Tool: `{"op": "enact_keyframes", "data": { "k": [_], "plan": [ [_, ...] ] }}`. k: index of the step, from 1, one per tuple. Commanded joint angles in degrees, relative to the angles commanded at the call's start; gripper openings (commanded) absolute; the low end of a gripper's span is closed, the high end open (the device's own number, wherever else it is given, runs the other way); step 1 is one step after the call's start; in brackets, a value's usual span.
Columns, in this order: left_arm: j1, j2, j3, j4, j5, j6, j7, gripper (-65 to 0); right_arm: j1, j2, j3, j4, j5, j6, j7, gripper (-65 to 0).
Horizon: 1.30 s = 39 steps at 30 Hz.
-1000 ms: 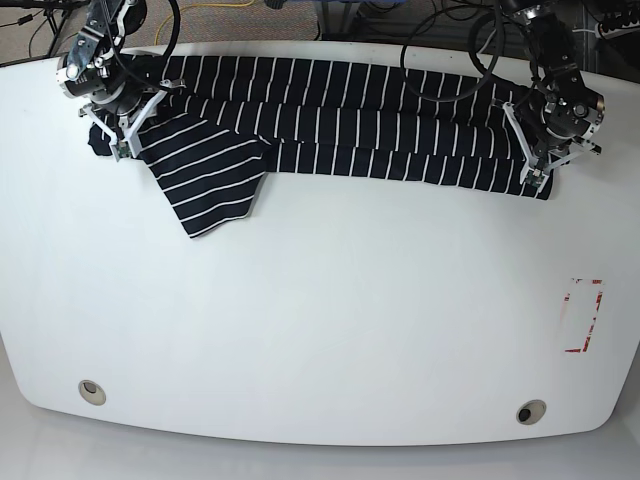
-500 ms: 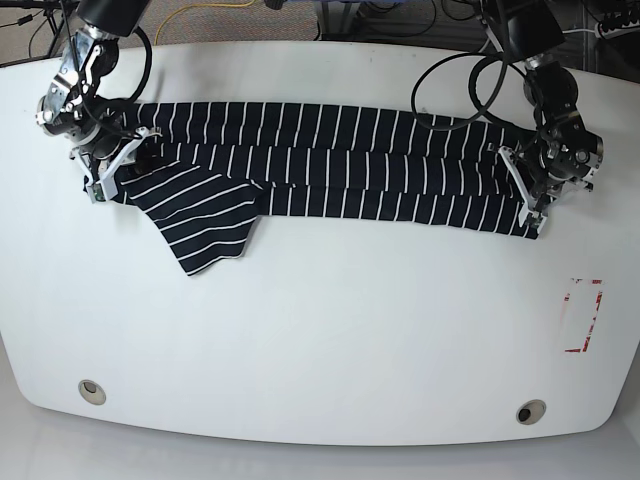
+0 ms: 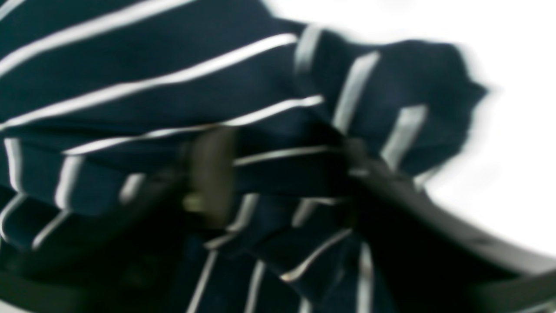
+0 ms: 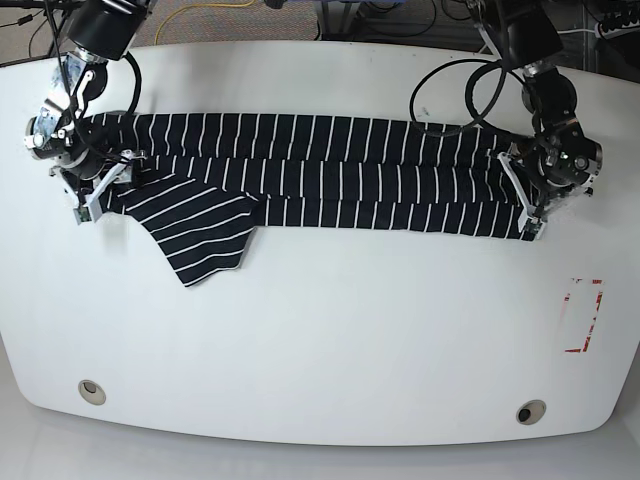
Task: Layout the t-shirt on the table in an organized manner, then fold the t-shirt properly
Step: 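Release the folded hem and reposition both grippers along the folded strip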
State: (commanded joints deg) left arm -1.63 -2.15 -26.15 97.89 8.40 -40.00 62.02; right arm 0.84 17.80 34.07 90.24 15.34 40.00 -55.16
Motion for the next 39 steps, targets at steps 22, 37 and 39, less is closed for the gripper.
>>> {"op": "enact_keyframes", "data": {
  "k": [22,37,39],
  "plan": [
    [-6.8,0.4,-0.4,12.7,0.0,0.0,13.1,-33.8,21.6,-1.0,-6.0,-28.3,-2.8,0.0,6.6,-12.5],
    [-6.3,0.3,-4.8,13.0,0.0,0.0,13.1,-33.8,21.6,-5.7,-7.2,-31.8,-5.2,0.0,8.5,-12.5],
    [-6.3,-0.3,-4.8,12.9,0.0,0.0,13.1,-33.8,21.6,-6.3,-7.2,-31.8,-5.3,0.0,8.1,-12.7]
  ]
}}
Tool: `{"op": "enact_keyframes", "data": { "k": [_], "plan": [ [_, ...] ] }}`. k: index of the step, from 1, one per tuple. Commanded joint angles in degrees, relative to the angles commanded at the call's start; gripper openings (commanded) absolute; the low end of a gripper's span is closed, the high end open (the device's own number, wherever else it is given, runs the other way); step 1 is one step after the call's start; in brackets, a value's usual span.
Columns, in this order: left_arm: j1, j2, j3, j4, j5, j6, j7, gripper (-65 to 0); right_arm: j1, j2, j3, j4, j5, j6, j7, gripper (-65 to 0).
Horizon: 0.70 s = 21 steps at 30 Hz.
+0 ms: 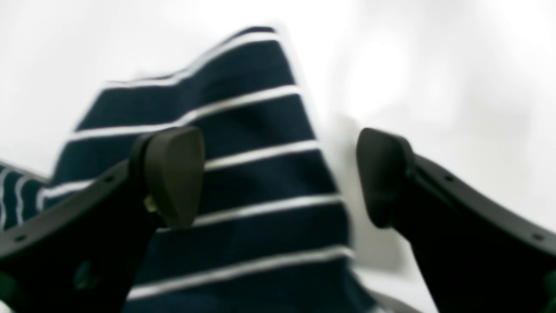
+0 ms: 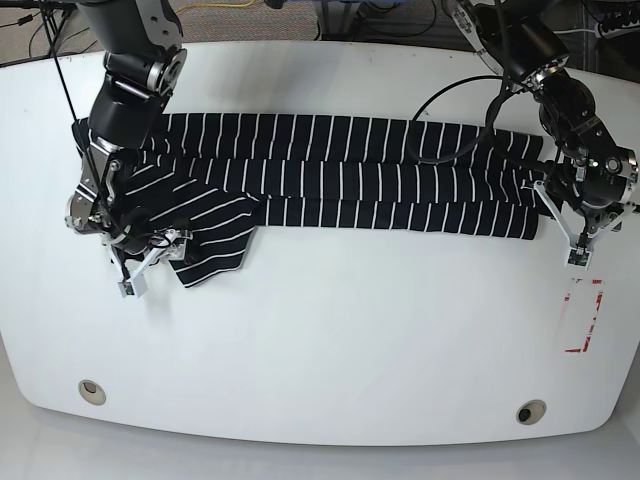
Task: Layout the t-shirt on the table in an organized manner, then fold the t-shirt properly
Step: 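Release the folded hem and reposition both grippers along the folded strip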
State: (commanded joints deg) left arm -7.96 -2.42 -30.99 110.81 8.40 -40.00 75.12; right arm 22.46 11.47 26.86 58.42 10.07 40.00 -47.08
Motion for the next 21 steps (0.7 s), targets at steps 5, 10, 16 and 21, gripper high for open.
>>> {"op": "enact_keyframes", "data": {
  "k": [5,10,16,21],
  "plan": [
    [0.0,-0.7,0.1,0.0,0.0,0.0,-0.1,-33.8,0.0,-1.3,-0.1,0.0,0.0,0.0,-1.1,-13.6],
    [0.0,-1.0,0.3,0.0,0.0,0.0,-0.2,-33.8,-0.1,-2.3,-0.1,0.0,0.0,0.0,-1.2,-30.1],
    [-0.2,-1.0,0.3,-0.3,0.0,0.0,-0.3,-33.8,-0.1,-2.5,-0.1,0.0,0.5,0.0,-1.3,-65.0],
    [-0.2,-1.0,0.4,-0.3,0.0,0.0,-0.3,-33.8,-0.3,-2.5,0.0,3.5,0.7,0.0,-4.0,-65.0]
  ]
}}
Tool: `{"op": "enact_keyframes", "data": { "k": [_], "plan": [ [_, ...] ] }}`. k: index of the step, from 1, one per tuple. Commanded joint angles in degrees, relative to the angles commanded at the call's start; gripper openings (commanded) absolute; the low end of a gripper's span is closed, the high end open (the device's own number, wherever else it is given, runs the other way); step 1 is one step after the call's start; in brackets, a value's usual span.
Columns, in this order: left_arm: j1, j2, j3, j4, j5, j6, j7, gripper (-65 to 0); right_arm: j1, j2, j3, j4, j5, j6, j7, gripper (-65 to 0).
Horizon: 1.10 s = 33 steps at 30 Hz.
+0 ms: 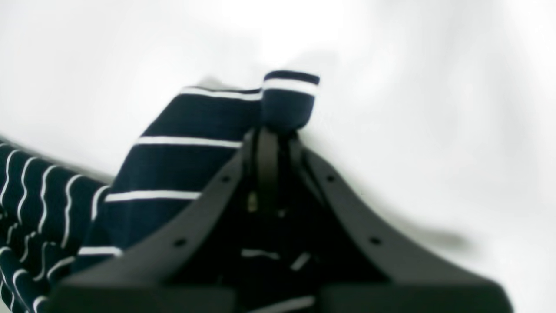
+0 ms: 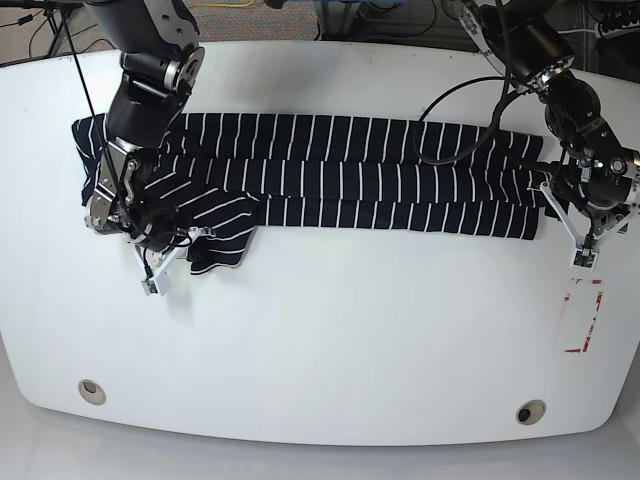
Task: Layout the t-shirt on the table in an organized manner, then fold the t-shirt properly
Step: 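Release the folded hem and reposition both grippers along the folded strip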
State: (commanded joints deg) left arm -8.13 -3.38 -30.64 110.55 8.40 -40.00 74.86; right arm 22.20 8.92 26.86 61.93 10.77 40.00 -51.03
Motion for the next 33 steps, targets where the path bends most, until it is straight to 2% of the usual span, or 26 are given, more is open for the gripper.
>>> {"op": "enact_keyframes", "data": {
  "k": [4,8,12,16,22,25,30,33],
  "plan": [
    [0.1,0.1,0.0,-0.1,0.0,0.0,0.0,-33.8,-1.7,-0.9,0.0,6.9,0.7,0.0,-4.9,-65.0],
    [0.2,0.0,0.0,-0.1,0.0,0.0,0.0,-33.8,-4.2,-1.5,0.0,18.2,6.1,0.0,-13.1,-65.0],
    [0.2,0.0,0.0,-0.1,0.0,0.0,-0.1,-33.8,-6.2,-1.5,0.0,26.3,13.9,0.0,-20.8,-65.0],
    [0.2,0.2,0.0,-0.2,0.1,0.0,-0.1,-33.8,-8.6,-0.5,0.1,31.2,25.4,0.0,-27.3,-65.0],
    [0.2,0.4,0.1,-0.2,0.1,0.0,-0.1,-33.8,-13.1,0.4,0.0,33.9,42.3,0.0,-29.0,-65.0],
    [0.2,0.4,0.1,-0.2,0.1,0.0,-0.1,-33.8,-15.3,1.3,0.0,33.9,47.8,0.0,-29.0,-65.0],
    [0.4,0.4,0.1,-0.2,0.1,0.0,-0.1,-33.8,-19.9,1.7,-0.2,33.9,51.2,0.0,-29.0,-64.8],
    [0.9,0.4,0.1,-0.2,0.1,0.0,-0.1,-33.8,-22.0,1.7,-1.1,33.9,51.3,0.0,-29.0,-64.7]
  ]
}}
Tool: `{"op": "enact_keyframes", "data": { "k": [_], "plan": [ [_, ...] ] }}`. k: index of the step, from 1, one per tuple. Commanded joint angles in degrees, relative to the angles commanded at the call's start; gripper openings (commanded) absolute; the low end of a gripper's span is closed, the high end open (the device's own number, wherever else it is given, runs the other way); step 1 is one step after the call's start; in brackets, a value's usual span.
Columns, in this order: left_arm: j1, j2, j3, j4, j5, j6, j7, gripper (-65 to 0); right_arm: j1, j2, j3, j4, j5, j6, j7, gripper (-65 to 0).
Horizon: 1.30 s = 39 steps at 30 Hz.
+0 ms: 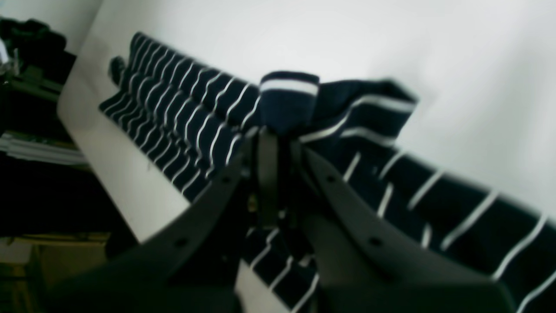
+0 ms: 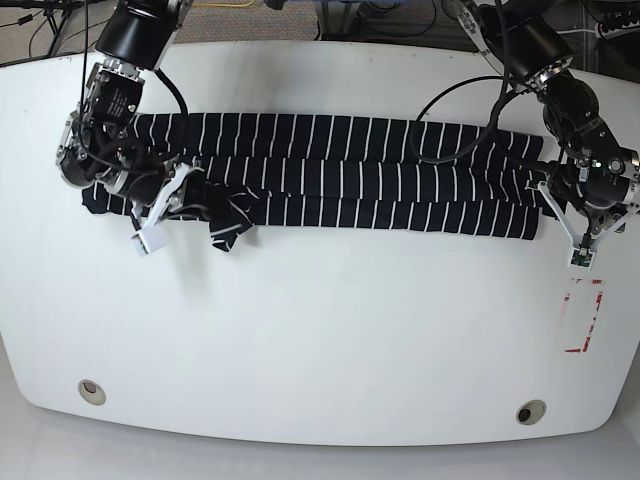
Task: Layout the t-shirt on the table in an organized manner, then fold the t-shirt properly
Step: 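Release the folded hem and reposition both grippers along the folded strip, then grasp the strip's ends with both grippers and press them flat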
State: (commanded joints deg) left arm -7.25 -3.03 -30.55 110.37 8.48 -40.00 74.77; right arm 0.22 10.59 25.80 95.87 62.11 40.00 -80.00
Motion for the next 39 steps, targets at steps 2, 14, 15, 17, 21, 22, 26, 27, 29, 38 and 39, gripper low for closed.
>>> {"op": "enact_keyframes", "data": {
  "k": [2,14,15,17,21,22,26,27,29,38,39],
  "plan": [
    [0.1,0.0,0.3,0.0,0.0,0.0,-0.1,-33.8,-1.3,0.9,-2.5,0.0,0.4,0.0,0.0,-63.1],
    [3.2,0.0,3.5,0.0,0.1,0.0,-3.6,-33.8,-7.7,2.5,-9.6,3.4,5.5,0.0,0.0,-17.6],
    [3.4,0.0,3.5,0.0,0.1,0.0,-4.0,-33.8,-8.4,2.5,-9.5,4.8,6.6,0.0,0.0,-15.9],
    [3.5,0.0,3.5,0.0,0.1,0.0,-4.2,-33.8,-9.1,2.9,-9.5,6.6,8.1,0.0,0.0,-16.3],
    [3.6,0.0,3.4,0.0,0.1,0.0,-4.2,-33.8,-9.5,4.8,-9.4,7.9,9.1,0.0,0.0,-20.1],
    [3.6,0.0,3.3,0.0,0.0,0.0,-4.2,-33.8,-9.5,5.4,-9.4,7.9,9.1,0.0,0.0,-22.2],
    [3.6,-0.1,3.3,0.0,0.0,0.0,-4.2,-33.8,-9.2,6.9,-9.4,6.8,6.2,0.0,3.6,-27.0],
    [3.6,-0.1,3.3,0.0,0.0,0.0,-4.2,-33.8,-9.1,6.9,-9.4,6.2,5.3,0.0,4.3,-27.4],
    [3.6,0.0,3.3,0.0,0.0,0.0,-4.2,-33.8,-7.7,6.9,-9.4,4.2,3.1,0.0,5.4,-27.3],
    [3.6,0.1,3.3,0.0,0.0,0.0,-4.2,-33.8,-1.4,2.8,-9.8,-4.6,-3.1,0.0,6.6,-27.3],
    [3.6,0.1,3.3,0.0,0.0,0.0,-4.2,-33.8,-0.9,2.4,-9.8,-5.0,-3.3,0.0,6.6,-27.3]
  ]
}}
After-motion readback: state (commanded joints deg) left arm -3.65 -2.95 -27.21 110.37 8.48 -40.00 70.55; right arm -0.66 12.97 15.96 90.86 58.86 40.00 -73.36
